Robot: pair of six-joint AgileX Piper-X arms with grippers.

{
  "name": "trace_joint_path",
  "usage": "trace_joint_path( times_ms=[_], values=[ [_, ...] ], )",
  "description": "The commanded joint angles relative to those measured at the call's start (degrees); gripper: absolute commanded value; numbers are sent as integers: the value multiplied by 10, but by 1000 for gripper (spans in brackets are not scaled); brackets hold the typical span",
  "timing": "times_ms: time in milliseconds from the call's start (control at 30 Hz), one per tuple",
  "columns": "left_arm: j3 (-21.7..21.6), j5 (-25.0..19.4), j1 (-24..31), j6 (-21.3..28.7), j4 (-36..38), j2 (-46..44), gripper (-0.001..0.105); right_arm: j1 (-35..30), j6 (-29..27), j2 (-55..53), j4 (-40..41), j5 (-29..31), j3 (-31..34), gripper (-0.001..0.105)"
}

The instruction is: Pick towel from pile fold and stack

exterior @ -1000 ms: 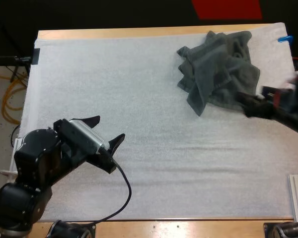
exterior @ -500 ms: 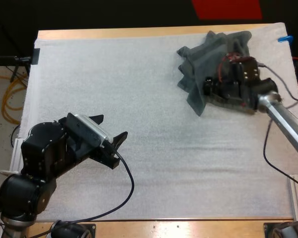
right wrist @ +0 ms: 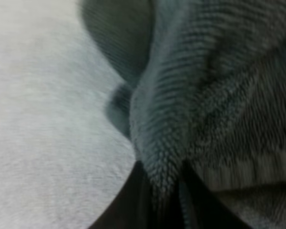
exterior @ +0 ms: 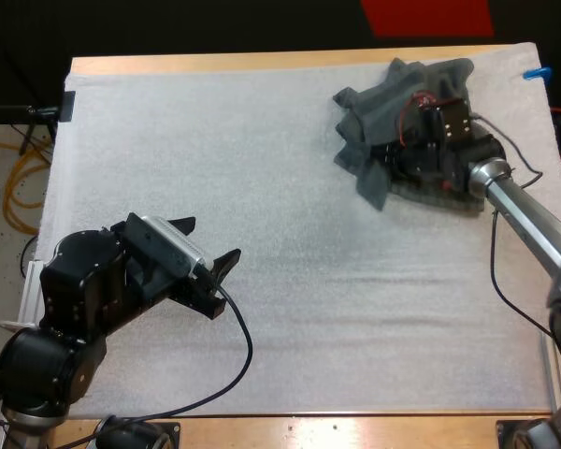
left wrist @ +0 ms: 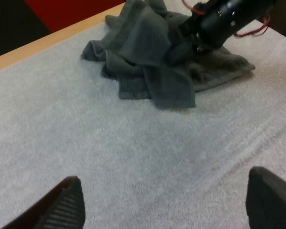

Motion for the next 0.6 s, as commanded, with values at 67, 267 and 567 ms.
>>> trace_joint_path(
  times_ms=[67,267,567],
  values=[
    [-4,1,-4,15,-20,-2,66,0,-44,-66,-4,-3,-8,1],
    [-4,-10,-4,13,-66,-2,61,0,-92,-195,-4,23,-8,1],
    [-4,-9,-4,16,-21,-25,61,0,-111,-367,66,67,-8,1]
  ],
)
